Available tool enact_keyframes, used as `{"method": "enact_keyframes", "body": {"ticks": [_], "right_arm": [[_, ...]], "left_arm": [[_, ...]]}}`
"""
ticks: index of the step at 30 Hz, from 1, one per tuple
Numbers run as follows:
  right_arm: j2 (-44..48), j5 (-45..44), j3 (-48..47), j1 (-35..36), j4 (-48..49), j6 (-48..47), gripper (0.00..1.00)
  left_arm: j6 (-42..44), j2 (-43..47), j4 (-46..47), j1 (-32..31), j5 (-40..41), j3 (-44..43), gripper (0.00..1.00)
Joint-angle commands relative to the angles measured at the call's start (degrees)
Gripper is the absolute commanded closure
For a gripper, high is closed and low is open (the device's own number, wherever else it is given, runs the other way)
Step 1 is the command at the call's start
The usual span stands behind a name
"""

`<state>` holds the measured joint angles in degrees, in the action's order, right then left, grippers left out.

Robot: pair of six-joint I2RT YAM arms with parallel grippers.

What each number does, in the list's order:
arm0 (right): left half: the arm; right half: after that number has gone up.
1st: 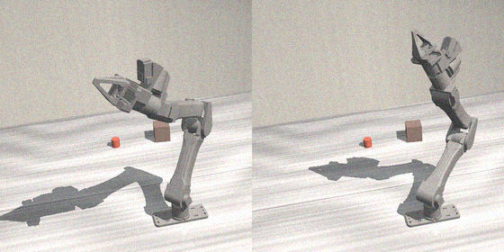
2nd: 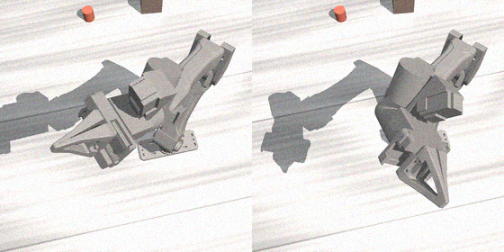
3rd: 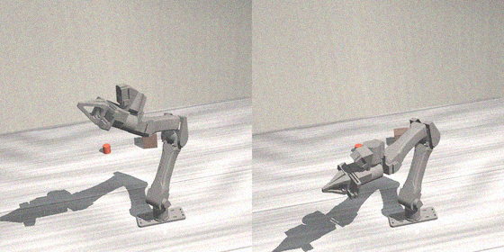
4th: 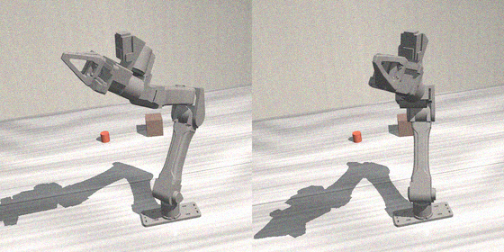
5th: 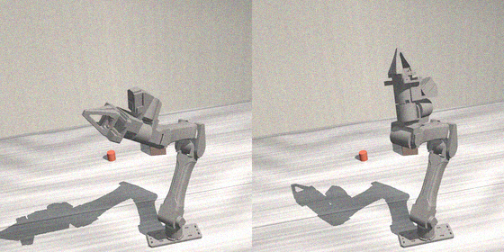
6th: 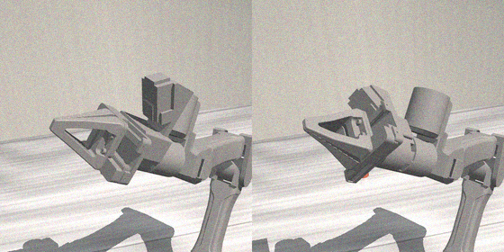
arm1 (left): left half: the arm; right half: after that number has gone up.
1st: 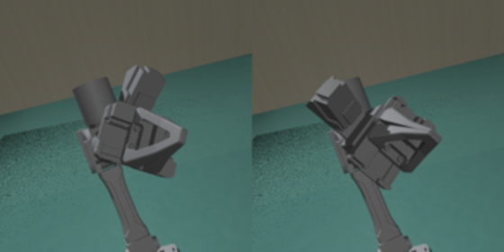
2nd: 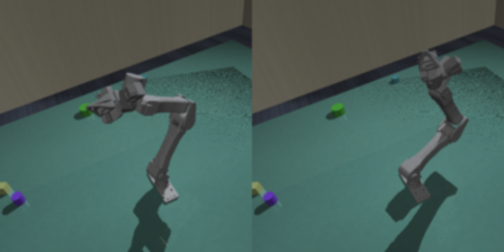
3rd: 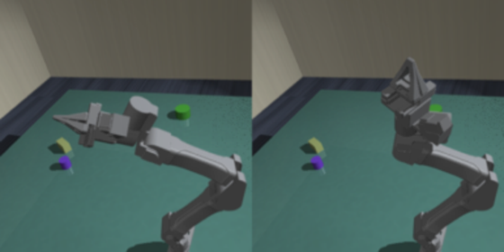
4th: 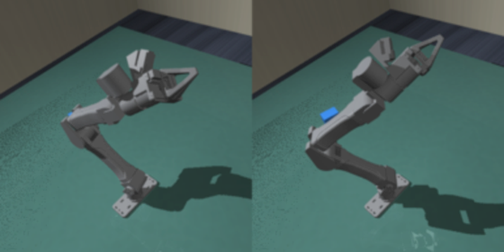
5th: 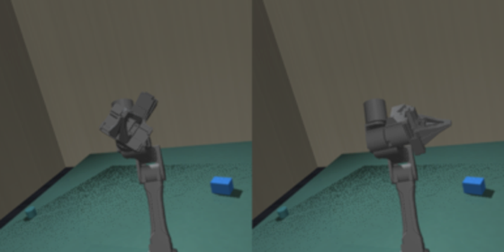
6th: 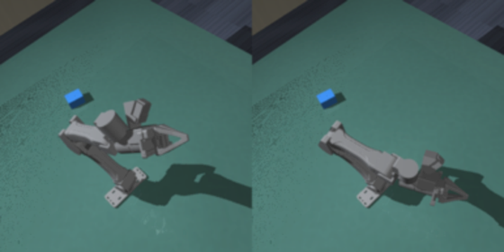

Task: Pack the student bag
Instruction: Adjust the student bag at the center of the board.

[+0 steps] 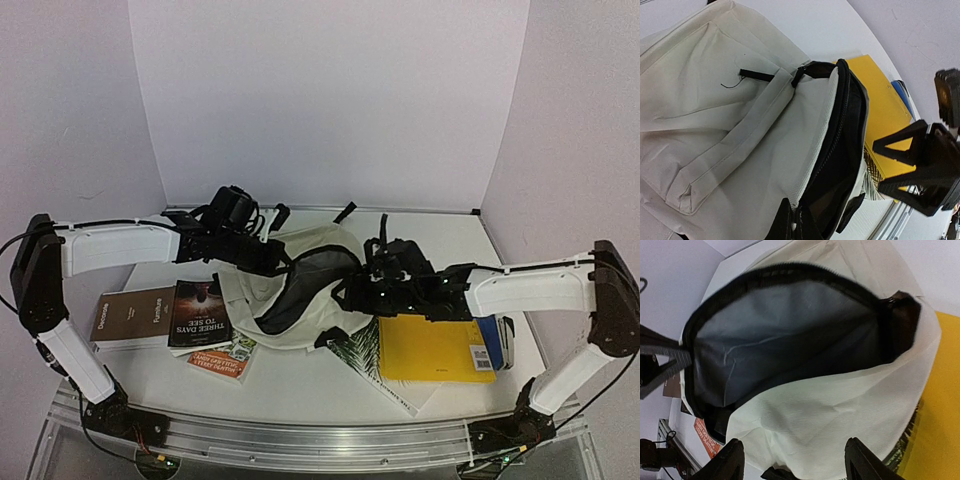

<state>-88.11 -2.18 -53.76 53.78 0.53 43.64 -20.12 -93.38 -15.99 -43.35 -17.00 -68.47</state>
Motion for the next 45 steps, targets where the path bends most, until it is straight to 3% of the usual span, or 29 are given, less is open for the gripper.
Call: {"method": "enact_keyframes", "body": {"ticks": [1,5,11,14,19,23,28,36,45], "right_arm": [[-5.7,-5.6,-5.3,3.5,-0.9,-2.0,0.34],[-10.1,-9.9,-8.8,5.0,-5.0,-2.1,0.4],[-12.6,-13.2,-12.3,5.3,-6.9,-2.4,0.87],[-11.7,-14.2,-14.7,5.2,-7.4,-4.5,0.99],[-8.9,-21.2,-18.7,4.9,-12.2,-9.1,1.0],[-6.6,-22.6,-20.3,0.1,-15.3,-13.4,1.0],[-5.3,-13.4,-19.1,-11.9,-14.6,-22.3,1.0],[-11.8,-2.1,-21.1,-25.4,-10.5,-32.3,1.0],[-19.4,6.9,-23.5,-31.1,-6.1,-34.9,1.0]], "left_arm": [[-1.8,1.6,2.4,0.8,0.9,-3.2,1.0],[-1.9,1.6,2.8,0.9,0.9,-3.3,1.0],[-1.8,2.9,2.6,2.9,3.1,-3.3,1.0],[-2.3,3.7,2.7,5.6,3.2,-4.1,1.0],[-3.0,5.2,2.8,11.0,2.5,-5.9,1.0],[-4.0,6.7,2.5,16.3,0.0,-6.7,1.0],[-4.7,8.9,-0.3,23.1,-2.1,-7.3,1.0],[-5.8,10.4,-1.4,28.4,-6.9,-7.5,1.0],[-6.2,3.4,-0.4,32.0,-13.0,-7.6,1.0]]}}
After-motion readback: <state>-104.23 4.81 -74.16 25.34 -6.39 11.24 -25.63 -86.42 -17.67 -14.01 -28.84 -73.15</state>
